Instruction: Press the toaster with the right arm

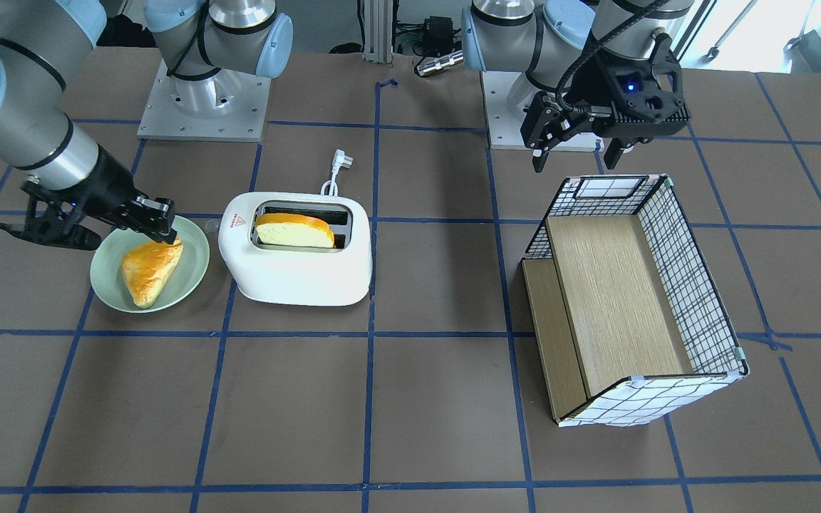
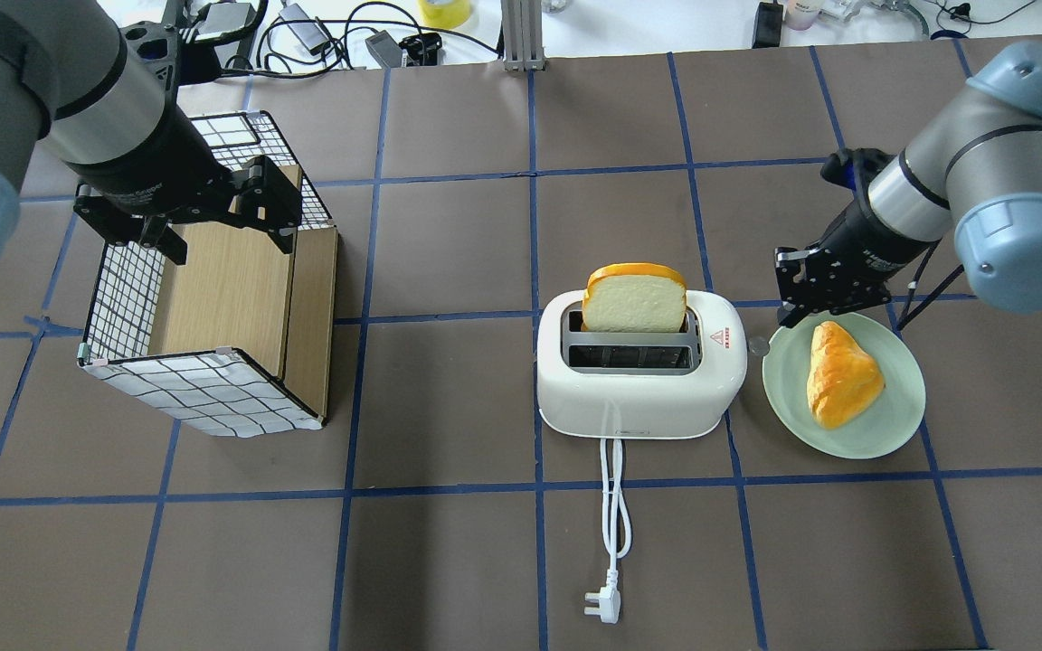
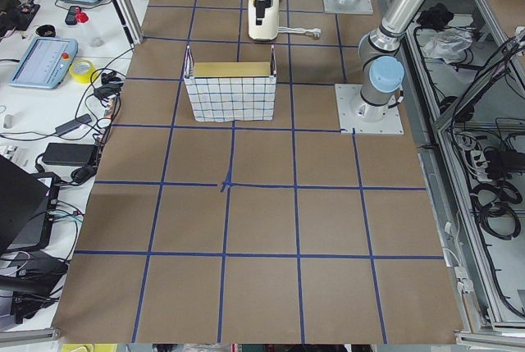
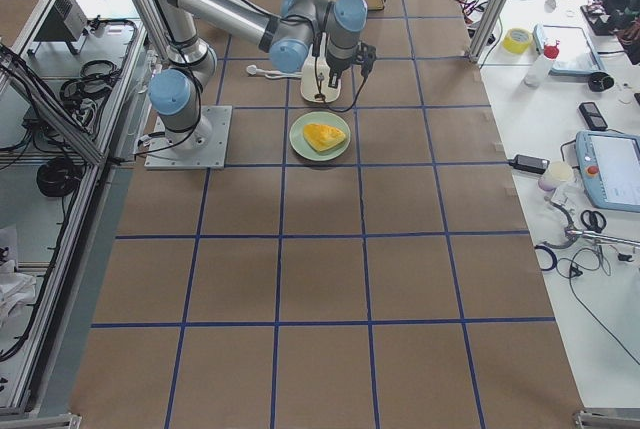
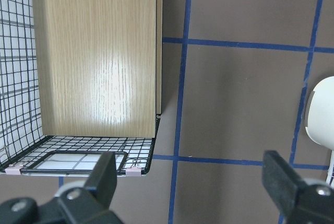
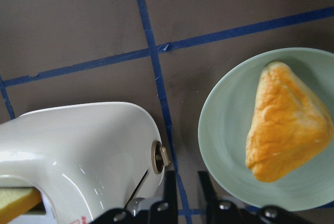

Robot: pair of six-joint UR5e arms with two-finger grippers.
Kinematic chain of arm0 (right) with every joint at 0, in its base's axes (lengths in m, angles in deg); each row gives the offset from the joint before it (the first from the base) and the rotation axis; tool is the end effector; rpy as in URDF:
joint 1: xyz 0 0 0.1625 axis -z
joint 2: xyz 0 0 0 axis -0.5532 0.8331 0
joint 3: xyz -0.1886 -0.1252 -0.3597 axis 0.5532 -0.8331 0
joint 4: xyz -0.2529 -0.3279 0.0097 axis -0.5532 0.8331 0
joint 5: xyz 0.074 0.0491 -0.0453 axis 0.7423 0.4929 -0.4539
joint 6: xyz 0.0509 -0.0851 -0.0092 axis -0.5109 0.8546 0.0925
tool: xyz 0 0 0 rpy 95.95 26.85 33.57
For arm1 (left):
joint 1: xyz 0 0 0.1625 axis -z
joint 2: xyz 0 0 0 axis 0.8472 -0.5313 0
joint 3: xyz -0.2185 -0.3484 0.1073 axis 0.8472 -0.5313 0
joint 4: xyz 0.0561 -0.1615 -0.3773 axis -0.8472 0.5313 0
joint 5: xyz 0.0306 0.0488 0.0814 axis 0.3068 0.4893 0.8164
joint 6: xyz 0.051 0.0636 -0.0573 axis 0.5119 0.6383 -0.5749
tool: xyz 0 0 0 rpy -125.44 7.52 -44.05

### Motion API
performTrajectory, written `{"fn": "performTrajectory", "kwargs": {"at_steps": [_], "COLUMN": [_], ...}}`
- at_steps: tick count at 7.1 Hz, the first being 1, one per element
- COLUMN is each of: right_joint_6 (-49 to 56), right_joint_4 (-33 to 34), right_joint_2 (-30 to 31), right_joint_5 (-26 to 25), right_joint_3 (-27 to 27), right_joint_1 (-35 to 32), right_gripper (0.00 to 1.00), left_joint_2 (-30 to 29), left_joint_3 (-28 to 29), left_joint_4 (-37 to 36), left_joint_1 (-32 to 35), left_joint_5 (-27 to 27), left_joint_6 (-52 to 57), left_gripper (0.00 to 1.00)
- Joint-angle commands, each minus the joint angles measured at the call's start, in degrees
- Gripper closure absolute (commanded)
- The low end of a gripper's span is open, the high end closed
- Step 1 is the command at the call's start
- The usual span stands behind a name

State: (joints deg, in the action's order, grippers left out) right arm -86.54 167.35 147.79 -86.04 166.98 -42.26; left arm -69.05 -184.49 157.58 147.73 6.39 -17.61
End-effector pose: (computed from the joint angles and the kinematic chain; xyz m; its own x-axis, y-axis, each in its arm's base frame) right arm 0.0322 -0.4874 0.3617 -0.9641 0.1987 -0.1762 0.1882 0.9793 0.0744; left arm -0.1302 -0.4515 0.4960 -0.9964 -0.0838 -0.0117 -0.0829 0.9945 -0.0641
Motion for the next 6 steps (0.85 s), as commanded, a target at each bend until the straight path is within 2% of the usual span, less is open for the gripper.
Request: {"fn": "performTrajectory", "kwargs": {"at_steps": [1, 2, 3, 4, 6], "right_joint_6": [-0.9, -1.9, -5.0, -10.4, -11.2], "right_joint_4": [-5.3, -6.6, -6.9, -6.8, -6.9], "right_joint_2": [1.6, 1.3, 0.6, 0.6, 0.6], "right_joint_5": [-3.0, -8.9, -13.7, -13.3, -13.0], "right_joint_3": [-10.2, -15.7, -17.8, -19.1, -22.1], "right_joint_1": [-1.2, -4.8, -9.5, -12.3, -14.1], "right_gripper": [0.0, 0.0, 0.0, 0.0, 0.0], "left_joint_2": [0.0, 0.0, 0.0, 0.0, 0.0], "left_joint_3": [0.0, 0.0, 0.0, 0.0, 0.0], "left_joint_4": [0.0, 0.0, 0.0, 0.0, 0.0], "left_joint_1": [0.0, 0.0, 0.0, 0.0, 0.0], "left_joint_5": [0.0, 0.0, 0.0, 0.0, 0.0], "left_joint_6": [0.0, 0.0, 0.0, 0.0, 0.0], "left_gripper": [0.0, 0.0, 0.0, 0.0, 0.0]}}
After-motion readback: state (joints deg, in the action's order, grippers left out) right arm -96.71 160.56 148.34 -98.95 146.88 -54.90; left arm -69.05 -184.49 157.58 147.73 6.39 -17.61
